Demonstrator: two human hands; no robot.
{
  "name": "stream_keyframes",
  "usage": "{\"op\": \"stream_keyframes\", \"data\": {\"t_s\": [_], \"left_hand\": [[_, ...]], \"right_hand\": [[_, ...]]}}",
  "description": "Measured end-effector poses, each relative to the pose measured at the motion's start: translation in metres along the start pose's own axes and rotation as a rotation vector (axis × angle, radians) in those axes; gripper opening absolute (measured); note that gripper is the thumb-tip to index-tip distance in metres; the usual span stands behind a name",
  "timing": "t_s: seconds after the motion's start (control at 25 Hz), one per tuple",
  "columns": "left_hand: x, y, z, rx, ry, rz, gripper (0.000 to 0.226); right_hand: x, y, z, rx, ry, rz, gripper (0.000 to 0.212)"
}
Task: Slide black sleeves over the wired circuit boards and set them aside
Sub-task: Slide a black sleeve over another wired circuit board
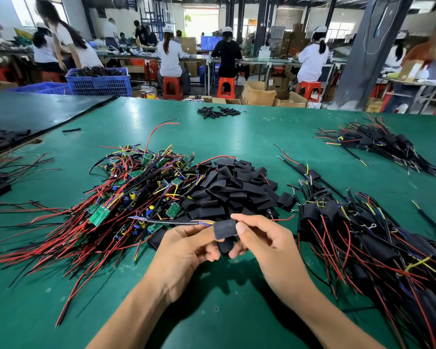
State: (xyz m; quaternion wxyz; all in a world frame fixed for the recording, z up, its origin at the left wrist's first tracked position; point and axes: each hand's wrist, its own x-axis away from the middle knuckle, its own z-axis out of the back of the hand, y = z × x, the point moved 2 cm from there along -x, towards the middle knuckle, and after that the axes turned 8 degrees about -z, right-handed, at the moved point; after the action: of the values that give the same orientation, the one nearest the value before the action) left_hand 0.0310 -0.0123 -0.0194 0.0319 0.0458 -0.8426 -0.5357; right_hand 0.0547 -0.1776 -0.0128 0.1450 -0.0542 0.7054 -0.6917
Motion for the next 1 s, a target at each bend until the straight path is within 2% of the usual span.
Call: {"op": "stream_keyframes", "data": {"t_s": [0.08,0.2,0.28,0.36,0.44,0.52,0.6,0.68,0.84,0.92,1.0], "left_hand": [[0.000,-0.001,0.000,0.004,-0.004,0.009,0.036],[0.000,0.004,-0.001,0.019,-0.032,0.021,0.023],[-0.003,0.006,0.002,0.044,-0.006,-0.004,0.019],[-0.005,0.007,0.005,0.073,0.041,-0.035,0.017],[-0.005,0.006,0.005,0.062,0.048,-0.048,0.017],[-0.003,0.004,0.005,-0.018,0.000,-0.045,0.024],[-0.003,0.002,0.005,-0.078,-0.046,-0.054,0.025],[-0.002,0.001,0.004,-0.096,-0.077,-0.068,0.026],[0.003,0.001,-0.004,-0.128,-0.172,-0.047,0.017],[0.002,0.001,-0.005,-0.107,-0.148,-0.026,0.023],[0.001,0.001,-0.002,-0.099,-0.076,-0.014,0.024]], "right_hand": [[0.000,-0.002,-0.001,-0.003,-0.004,0.013,0.020],[-0.001,-0.004,-0.002,-0.035,0.002,0.024,0.017],[-0.002,-0.004,0.000,-0.055,0.078,0.035,0.008],[-0.002,-0.001,0.002,-0.089,0.141,0.000,0.033],[-0.002,0.001,-0.003,-0.123,0.066,-0.126,0.044],[-0.001,0.002,-0.010,-0.149,-0.097,-0.309,0.047],[-0.002,0.002,-0.011,-0.129,-0.169,-0.406,0.049],[-0.002,0.003,-0.009,-0.079,-0.211,-0.416,0.052],[0.006,0.001,-0.015,-0.130,-0.360,-0.268,0.046],[0.003,-0.001,-0.015,-0.209,-0.265,-0.233,0.043],[-0.005,-0.004,-0.009,-0.305,-0.025,-0.203,0.045]]}}
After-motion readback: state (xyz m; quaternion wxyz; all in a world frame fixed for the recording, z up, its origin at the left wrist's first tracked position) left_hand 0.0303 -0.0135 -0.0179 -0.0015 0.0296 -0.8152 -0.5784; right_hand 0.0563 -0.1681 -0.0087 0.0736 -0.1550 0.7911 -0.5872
